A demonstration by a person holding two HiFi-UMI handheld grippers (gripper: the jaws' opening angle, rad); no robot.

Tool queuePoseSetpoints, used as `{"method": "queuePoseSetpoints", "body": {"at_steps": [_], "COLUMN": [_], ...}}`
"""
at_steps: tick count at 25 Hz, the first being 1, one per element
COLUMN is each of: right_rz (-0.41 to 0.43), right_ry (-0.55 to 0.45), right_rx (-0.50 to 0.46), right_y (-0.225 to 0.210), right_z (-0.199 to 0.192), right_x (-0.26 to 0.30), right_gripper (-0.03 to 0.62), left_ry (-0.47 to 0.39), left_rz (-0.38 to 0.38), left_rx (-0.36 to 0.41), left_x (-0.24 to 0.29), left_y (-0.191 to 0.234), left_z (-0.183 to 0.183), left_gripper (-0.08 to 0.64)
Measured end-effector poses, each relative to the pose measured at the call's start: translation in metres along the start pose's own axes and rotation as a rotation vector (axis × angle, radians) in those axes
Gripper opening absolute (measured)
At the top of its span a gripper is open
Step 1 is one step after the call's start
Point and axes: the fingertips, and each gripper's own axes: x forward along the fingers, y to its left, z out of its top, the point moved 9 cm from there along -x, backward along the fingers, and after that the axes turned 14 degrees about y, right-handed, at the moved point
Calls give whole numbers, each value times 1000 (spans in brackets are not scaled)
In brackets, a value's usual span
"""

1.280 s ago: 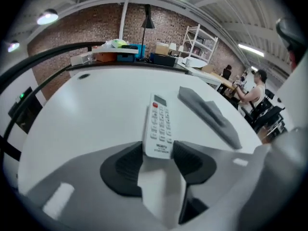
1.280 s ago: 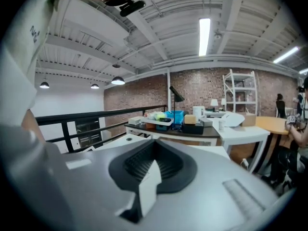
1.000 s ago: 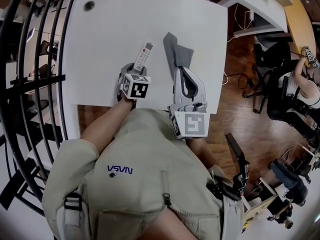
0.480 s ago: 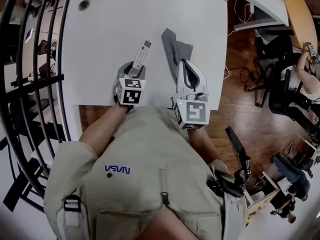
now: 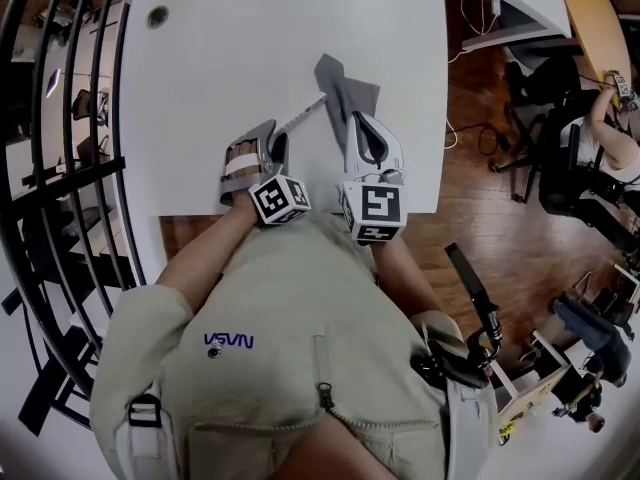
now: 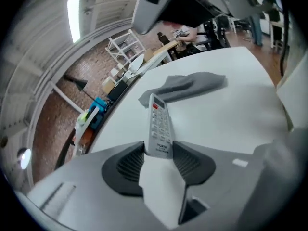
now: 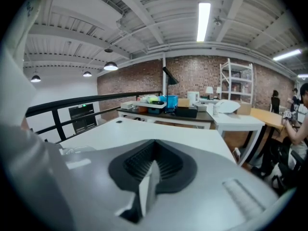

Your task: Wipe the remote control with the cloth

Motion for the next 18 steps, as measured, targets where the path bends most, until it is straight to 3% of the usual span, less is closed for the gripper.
{"method": "queuePoseSetpoints", "body": {"at_steps": [3,7,13,16,17,18], "right_rz": [-8,-20,-31,74,143,214], "right_ry": [4,12,37,133,188,246], "right_rx": [5,15,40,46,57,79], "right_y": [0,-2,-9,-8,-6,-3], "right_z": [-1,-5,-17,-30,-37,-45], "right_x": [-2,-1,5,20,30,41], "right_gripper": [3,3,3,3,3,3], "left_ry": [-17,-68,-162,-197,-207,-214], "left_rz": [-8,-83,-325,-361,-357,-354], "left_rx": [47,23,-108,-158,-163,-159], "left_x": [0,5,9,7,5,4], "left_y": [-9,-11,-9,-4,-2,-2], "left_z": [0,-3,-11,-12,-11,-10], "left_gripper": [197,198,187,183,98,95]}}
